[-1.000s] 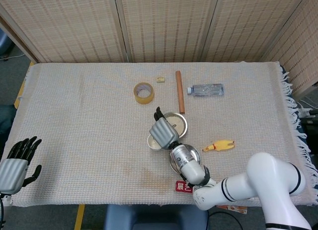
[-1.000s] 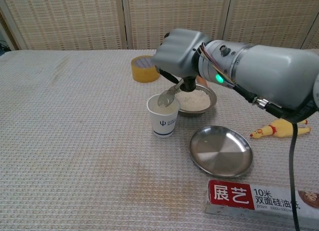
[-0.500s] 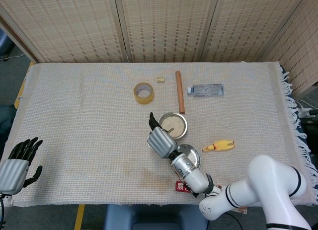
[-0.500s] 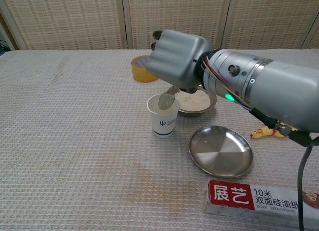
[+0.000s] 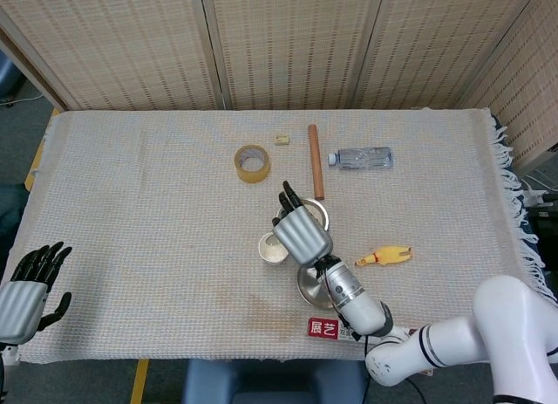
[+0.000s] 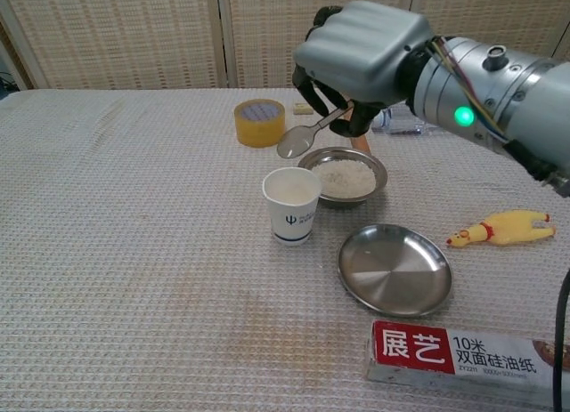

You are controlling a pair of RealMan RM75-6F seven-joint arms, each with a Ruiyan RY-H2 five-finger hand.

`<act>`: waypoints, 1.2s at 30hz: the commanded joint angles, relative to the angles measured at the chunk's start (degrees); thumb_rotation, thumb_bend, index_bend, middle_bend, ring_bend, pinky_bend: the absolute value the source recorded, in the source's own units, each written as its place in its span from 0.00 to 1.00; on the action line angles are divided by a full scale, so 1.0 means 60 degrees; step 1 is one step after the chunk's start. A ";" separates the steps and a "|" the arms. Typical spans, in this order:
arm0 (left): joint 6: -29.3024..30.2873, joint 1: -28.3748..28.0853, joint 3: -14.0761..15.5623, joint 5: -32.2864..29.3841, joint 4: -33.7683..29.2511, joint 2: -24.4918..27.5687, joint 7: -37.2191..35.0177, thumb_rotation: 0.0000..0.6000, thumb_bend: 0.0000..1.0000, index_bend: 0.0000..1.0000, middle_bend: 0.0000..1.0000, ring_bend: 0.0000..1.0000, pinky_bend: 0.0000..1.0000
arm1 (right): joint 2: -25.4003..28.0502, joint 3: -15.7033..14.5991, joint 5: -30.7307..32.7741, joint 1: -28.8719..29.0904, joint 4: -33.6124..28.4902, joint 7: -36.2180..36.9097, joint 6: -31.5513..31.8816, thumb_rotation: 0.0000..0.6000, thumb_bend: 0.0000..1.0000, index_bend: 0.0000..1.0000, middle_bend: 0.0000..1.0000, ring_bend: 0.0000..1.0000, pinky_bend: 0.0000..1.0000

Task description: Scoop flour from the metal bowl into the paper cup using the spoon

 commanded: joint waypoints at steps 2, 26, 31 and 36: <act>0.0031 0.0010 0.0001 0.0028 -0.0044 -0.0015 0.0081 1.00 0.44 0.00 0.00 0.00 0.10 | 0.1746 0.0012 -0.1549 -0.1776 -0.0286 0.4255 -0.0234 1.00 0.35 0.87 0.59 0.14 0.07; -0.0213 -0.0105 0.0084 0.0144 -0.0158 -0.0233 0.0545 1.00 0.44 0.00 0.00 0.00 0.11 | 0.0413 -0.0783 -0.3459 -0.3852 0.2332 0.6797 -0.2813 1.00 0.35 0.83 0.59 0.14 0.07; -0.0208 -0.0098 0.0106 0.0165 -0.0110 -0.0190 0.0415 1.00 0.44 0.00 0.00 0.00 0.11 | 0.0095 -0.0628 -0.3359 -0.3938 0.2482 0.6194 -0.3034 1.00 0.35 0.75 0.59 0.14 0.07; -0.0368 -0.0134 0.0123 0.0072 -0.0034 -0.0205 0.0340 1.00 0.44 0.00 0.00 0.00 0.10 | 0.0004 -0.0499 -0.3251 -0.4059 0.2482 0.5947 -0.3172 1.00 0.35 0.49 0.46 0.09 0.06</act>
